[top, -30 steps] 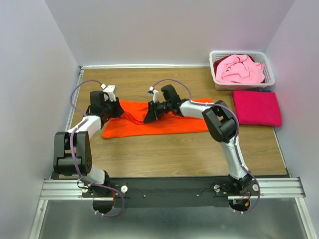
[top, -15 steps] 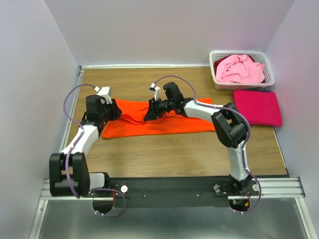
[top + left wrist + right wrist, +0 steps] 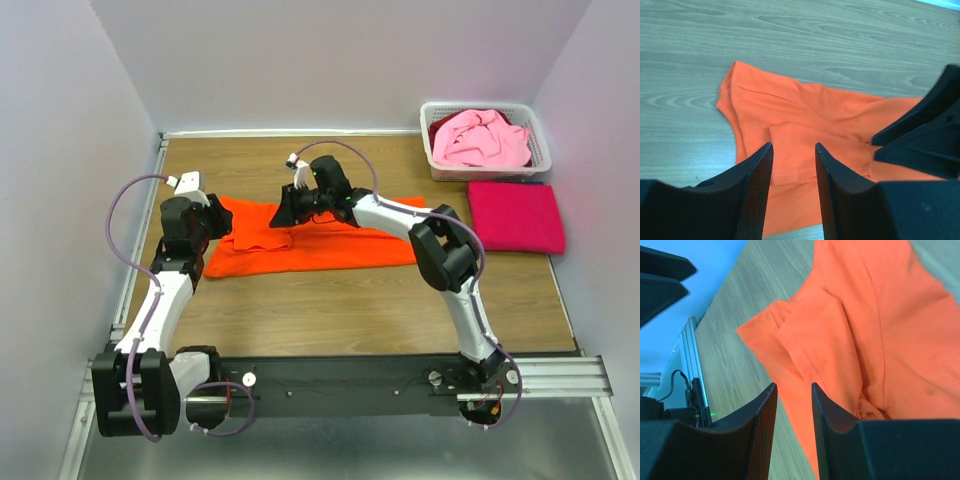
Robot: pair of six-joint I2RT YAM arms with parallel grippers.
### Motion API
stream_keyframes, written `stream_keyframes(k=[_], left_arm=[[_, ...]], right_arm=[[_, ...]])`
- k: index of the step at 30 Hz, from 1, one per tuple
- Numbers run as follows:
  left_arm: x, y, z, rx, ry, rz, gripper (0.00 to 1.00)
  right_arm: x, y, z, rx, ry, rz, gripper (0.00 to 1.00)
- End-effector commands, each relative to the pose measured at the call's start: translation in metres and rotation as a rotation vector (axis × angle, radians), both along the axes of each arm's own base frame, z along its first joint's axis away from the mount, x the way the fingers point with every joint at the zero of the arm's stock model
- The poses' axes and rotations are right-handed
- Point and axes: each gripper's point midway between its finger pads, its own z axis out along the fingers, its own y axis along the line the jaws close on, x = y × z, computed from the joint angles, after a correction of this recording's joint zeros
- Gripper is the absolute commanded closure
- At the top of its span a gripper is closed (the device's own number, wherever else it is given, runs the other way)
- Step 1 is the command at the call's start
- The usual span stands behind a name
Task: Fold and stack the t-shirts
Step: Fold the tshirt
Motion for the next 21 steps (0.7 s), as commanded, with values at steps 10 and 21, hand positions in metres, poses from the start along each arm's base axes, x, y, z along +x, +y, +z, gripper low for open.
stream_keyframes(k=[10,21], left_arm=[[0.001,-0.046,-0.061,-0.299,0.193,-0.071,0.60],[-0.022,-0.029,-0.094,-0.350,0.280,0.112,0.60]], right_arm=[[-0.020,-0.003,-0.090,-0.106,0.159,-0.025,0.60],[-0.010,-0.030,-0.031,-0.059,0.079,-0.095,0.51]])
